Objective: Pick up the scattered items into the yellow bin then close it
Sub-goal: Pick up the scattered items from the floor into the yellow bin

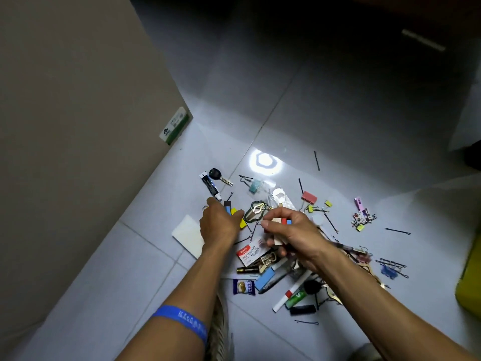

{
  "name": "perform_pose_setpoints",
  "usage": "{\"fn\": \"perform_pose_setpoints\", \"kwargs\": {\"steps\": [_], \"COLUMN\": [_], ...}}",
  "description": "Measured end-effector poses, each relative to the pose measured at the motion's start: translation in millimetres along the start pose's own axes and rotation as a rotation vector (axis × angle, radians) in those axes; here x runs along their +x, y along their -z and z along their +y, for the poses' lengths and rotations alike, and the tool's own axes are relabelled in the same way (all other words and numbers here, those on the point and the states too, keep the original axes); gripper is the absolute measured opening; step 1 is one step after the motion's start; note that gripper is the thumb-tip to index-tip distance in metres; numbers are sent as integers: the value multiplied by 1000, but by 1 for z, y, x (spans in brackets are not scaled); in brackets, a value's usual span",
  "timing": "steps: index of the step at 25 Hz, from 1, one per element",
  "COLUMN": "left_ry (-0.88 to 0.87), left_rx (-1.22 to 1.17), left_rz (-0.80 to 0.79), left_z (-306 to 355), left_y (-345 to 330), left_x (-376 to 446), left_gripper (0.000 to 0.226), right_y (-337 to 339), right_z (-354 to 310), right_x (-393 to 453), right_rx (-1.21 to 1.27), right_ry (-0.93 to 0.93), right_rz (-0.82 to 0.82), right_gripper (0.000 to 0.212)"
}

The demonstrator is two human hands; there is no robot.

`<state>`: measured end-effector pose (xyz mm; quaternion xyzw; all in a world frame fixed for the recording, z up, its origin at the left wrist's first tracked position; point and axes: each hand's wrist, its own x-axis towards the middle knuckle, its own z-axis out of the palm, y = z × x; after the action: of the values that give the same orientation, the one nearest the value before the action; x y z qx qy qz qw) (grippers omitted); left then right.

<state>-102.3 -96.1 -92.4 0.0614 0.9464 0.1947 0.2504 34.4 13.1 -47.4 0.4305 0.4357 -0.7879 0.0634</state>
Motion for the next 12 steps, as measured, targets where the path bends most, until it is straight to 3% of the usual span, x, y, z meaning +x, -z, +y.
{"fn": "perform_pose_setpoints", "kwargs": {"steps": [4, 9, 12], "left_ry": [-141, -340, -196], "left_rx": [71, 99, -191], "left_rz": [-46, -93, -114], "left_z": [-3, -6, -5], "left_y": [-7, -12, -6], "left_x": [-7, -18, -17], "left_gripper": [28, 22, 17], "right_y": [0, 12, 21], "right_z": [6, 14, 14], "right_x": [-1, -10, -18], "right_rx": [22, 117, 108], "right_ry": [-2, -2, -12], "right_rz": [121, 195, 184], "right_gripper": [11, 14, 15]}}
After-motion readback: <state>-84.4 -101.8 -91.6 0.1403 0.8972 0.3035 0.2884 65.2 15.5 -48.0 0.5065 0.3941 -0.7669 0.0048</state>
